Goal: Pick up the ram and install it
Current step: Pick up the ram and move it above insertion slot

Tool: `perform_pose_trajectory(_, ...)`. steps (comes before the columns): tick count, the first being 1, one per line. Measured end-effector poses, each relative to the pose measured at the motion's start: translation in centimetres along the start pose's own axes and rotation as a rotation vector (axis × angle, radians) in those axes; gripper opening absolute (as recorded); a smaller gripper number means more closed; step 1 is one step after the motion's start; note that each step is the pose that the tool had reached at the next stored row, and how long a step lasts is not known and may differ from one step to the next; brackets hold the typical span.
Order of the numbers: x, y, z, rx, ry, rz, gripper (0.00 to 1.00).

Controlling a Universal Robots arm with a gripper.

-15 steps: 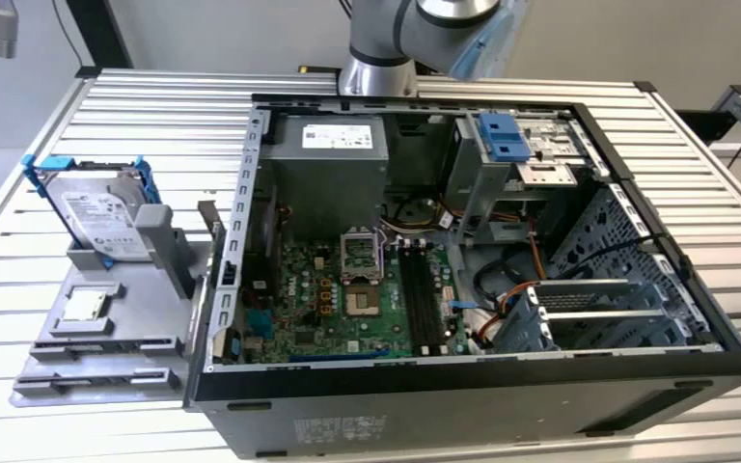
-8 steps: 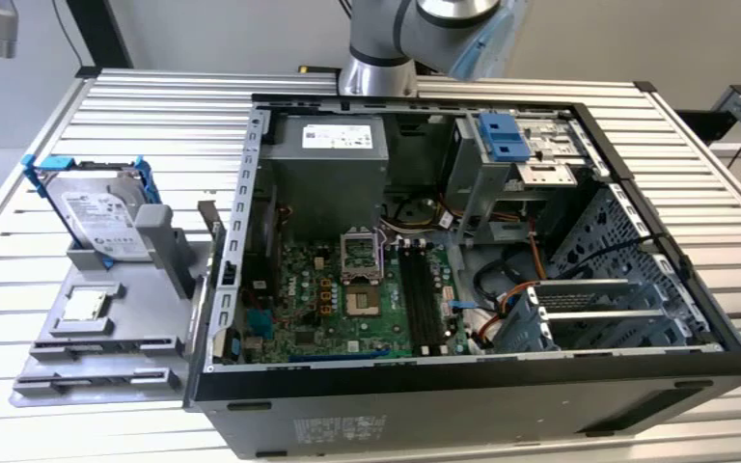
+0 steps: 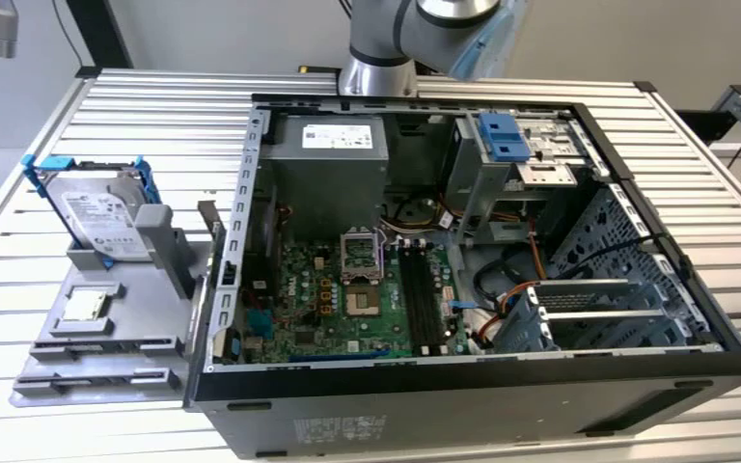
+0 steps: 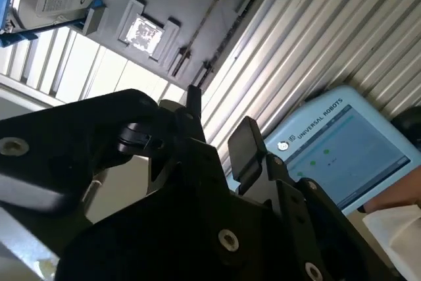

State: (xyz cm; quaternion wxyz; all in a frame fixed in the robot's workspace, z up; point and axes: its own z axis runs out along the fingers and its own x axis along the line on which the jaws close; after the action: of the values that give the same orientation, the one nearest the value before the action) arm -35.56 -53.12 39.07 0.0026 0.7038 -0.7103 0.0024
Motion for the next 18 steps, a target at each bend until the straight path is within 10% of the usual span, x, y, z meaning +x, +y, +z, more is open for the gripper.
perform_pose_trajectory(18, 0.20, 0.00, 2.36, 0.0004, -0.0181, -0.001, 1.00)
